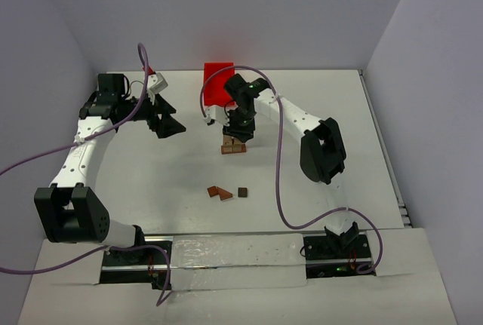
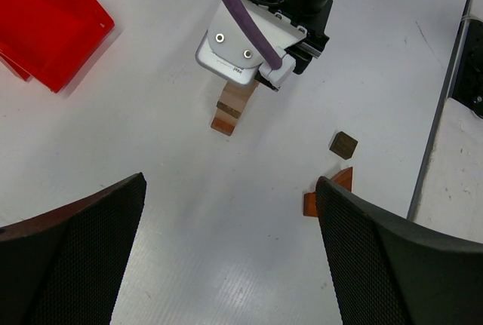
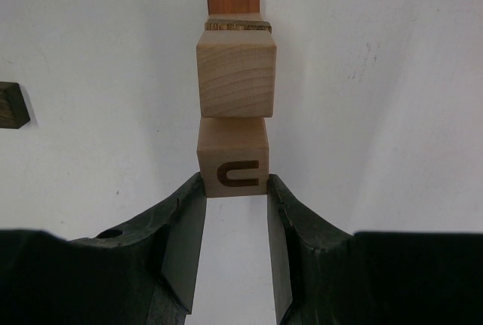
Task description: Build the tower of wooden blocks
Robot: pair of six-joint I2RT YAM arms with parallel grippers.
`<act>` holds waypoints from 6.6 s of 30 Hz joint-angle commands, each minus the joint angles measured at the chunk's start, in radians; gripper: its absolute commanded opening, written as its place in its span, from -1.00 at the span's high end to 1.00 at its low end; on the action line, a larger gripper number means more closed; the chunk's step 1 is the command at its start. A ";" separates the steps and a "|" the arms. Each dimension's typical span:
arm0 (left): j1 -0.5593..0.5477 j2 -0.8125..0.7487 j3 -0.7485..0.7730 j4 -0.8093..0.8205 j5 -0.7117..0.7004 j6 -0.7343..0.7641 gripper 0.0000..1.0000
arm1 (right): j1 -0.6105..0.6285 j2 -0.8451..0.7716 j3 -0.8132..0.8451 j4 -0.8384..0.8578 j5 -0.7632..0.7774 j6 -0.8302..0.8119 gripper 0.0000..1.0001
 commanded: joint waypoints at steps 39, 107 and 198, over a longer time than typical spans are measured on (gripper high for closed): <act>-0.005 0.009 0.007 0.022 0.009 0.021 -0.98 | 0.030 0.016 0.054 0.006 0.022 0.024 -0.08; -0.007 0.031 -0.065 0.189 -0.036 -0.142 -0.94 | 0.039 -0.018 0.075 0.005 -0.002 0.053 -0.66; -0.324 0.440 -0.160 0.635 -0.453 -0.529 -0.99 | -0.203 -0.133 -0.428 0.579 -0.106 0.809 -0.99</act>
